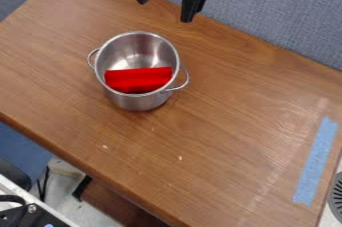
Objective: Put the red object in the metal pot
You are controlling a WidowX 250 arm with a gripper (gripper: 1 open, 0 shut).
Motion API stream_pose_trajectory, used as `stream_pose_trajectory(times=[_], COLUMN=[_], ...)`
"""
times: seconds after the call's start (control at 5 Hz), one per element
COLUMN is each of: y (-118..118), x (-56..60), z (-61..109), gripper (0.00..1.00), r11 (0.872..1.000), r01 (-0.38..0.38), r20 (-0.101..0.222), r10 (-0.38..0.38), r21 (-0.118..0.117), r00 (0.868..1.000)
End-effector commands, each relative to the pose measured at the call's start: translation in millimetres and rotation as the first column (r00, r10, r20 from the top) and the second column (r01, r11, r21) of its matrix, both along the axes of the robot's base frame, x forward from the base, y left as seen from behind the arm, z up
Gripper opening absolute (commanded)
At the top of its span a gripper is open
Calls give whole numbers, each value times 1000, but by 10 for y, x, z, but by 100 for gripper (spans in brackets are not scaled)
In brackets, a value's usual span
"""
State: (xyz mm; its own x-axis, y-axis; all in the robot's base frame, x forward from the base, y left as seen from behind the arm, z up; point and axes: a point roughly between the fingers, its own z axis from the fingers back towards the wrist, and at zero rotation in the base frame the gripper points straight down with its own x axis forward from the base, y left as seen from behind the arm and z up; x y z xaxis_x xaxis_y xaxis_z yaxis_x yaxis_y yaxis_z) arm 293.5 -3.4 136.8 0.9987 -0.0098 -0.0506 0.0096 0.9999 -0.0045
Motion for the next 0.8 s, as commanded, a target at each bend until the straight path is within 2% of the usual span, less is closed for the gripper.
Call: stream_pose_trajectory(times=[0.0,0.2,0.4,0.6], y=[120,262,167,14], x=[45,87,377,553], z=[-211,-390,-126,29], gripper=[100,100,100,100], r11=[1000,1000,997,996], r01=[1,-10,-64,-79], r20=[-4,-4,30,29], r10=[-1,10,65,80], r21=[-2,-9,-39,-43], r00=[1000,1000,997,996])
